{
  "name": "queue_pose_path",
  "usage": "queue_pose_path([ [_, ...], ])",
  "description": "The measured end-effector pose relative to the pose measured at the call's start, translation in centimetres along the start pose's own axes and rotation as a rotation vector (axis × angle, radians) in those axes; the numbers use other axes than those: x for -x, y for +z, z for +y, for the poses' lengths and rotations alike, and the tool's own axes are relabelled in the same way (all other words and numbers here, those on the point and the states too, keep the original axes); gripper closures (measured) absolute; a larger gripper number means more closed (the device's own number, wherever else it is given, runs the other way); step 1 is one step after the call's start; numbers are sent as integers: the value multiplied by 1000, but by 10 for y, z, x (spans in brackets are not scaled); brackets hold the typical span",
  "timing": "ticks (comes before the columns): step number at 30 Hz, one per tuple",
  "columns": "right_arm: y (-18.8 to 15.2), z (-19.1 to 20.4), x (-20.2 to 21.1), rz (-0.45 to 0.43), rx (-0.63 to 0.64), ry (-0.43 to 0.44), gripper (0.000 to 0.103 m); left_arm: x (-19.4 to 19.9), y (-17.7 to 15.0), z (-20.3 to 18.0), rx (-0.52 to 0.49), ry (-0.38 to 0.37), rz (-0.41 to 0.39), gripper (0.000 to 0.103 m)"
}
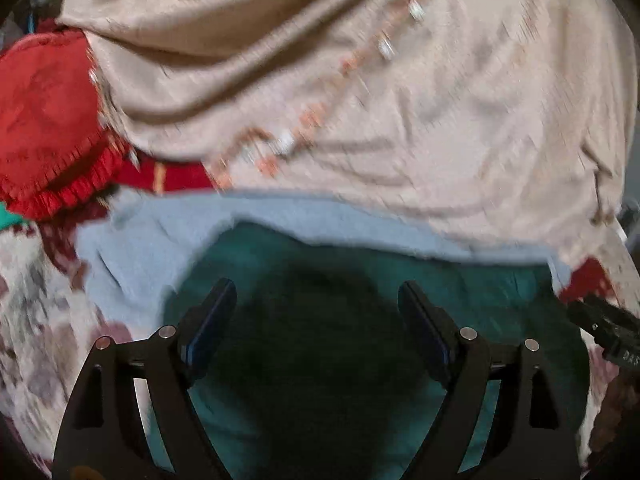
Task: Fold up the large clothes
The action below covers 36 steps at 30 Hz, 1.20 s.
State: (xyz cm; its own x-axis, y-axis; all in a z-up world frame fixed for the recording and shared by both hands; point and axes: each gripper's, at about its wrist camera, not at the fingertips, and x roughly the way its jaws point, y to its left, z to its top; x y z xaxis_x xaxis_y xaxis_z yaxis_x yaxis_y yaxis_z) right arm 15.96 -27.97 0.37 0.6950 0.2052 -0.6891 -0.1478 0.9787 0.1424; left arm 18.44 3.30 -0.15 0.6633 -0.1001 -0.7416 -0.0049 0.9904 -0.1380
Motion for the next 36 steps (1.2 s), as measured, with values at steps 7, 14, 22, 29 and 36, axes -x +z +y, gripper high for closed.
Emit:
queue_pose_path([
  [7,-35,13,-53,135,118,-42,5,-49,-27,-34,-144,148,111,12],
  [14,-20,1,-29,74,82,-12,5,-31,-18,-23,-113,99,125,12],
  [22,-12,-59,-4,23,-6,-38,5,-2,6,80,-8,29,39,12],
  [29,-18,-94,-27,133,-21,-100,5,-51,-15,132,19,-148,209,12],
  [36,-28,-122,-44,175,-80,16,3,-78,-19,149,115,-264,243,0],
])
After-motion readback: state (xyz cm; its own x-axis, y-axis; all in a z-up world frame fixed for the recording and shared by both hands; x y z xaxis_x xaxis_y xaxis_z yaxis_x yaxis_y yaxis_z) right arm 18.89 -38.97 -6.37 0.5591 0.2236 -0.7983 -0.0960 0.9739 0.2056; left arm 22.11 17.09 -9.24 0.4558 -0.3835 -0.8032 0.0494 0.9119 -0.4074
